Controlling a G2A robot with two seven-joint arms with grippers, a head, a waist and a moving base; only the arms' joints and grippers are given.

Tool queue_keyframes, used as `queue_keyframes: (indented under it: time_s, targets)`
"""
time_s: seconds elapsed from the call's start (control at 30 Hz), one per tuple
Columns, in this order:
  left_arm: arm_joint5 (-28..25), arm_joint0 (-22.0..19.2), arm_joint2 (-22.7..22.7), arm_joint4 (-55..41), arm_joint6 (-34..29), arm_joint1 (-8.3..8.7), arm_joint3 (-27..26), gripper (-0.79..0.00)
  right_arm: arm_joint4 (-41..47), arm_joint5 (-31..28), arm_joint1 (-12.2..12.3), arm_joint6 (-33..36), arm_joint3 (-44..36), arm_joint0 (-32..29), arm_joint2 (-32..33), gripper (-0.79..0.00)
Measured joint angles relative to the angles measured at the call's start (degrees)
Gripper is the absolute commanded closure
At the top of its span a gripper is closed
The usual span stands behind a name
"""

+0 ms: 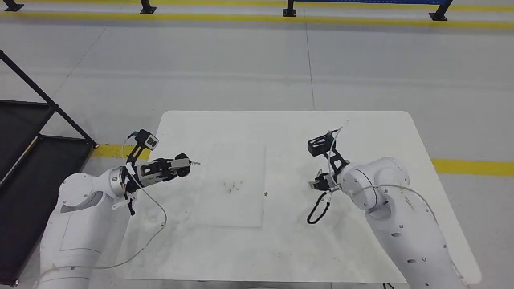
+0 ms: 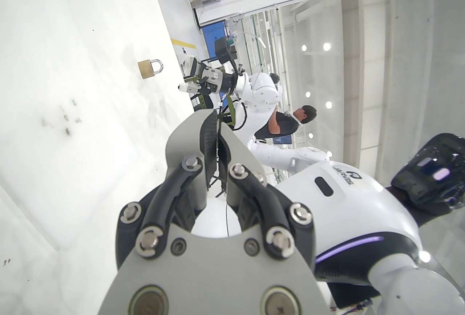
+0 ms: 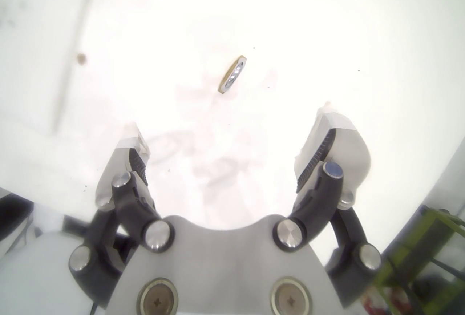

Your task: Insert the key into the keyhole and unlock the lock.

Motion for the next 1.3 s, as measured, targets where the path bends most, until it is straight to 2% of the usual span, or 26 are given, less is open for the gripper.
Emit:
queue_keyframes:
  time_s: [0.17,0.23,0.33,0.47,0.73,1.27,1.3]
  targets:
    - [0.0,0.0,0.0,0.0,0.0,0.0,0.0,0.0,2.34,0.64,-0.23,-1.79,0.52,-0.5,1.44,-0.785]
    - [0.0,0.0,0.0,0.0,0.0,0.0,0.0,0.0,9.35,1.8,-0.42,-2.34,2.7,0.89,3.73,-0.785]
    - [0.0,0.0,0.0,0.0,0.0,0.0,0.0,0.0,20.58,4.63,-0.92,1.82,6.2,4.21,4.91,-0.785]
    - [0.0,0.0,0.0,0.0,0.0,0.0,0.0,0.0,26.73,7.41,-1.3,3.63,12.19,8.65,2.67,-0.785]
    - [0.0,0.0,0.0,0.0,0.0,0.0,0.0,0.0,22.77,12.51,-1.58,2.7,20.76,14.96,-3.36,-0.785]
    - [0.0,0.0,0.0,0.0,0.0,0.0,0.0,0.0,15.94,16.69,-3.54,-1.54,29.39,17.79,-10.95,-0.785]
    - [0.0,0.0,0.0,0.0,0.0,0.0,0.0,0.0,15.86,16.77,-3.69,-1.62,29.72,17.97,-11.26,-0.767]
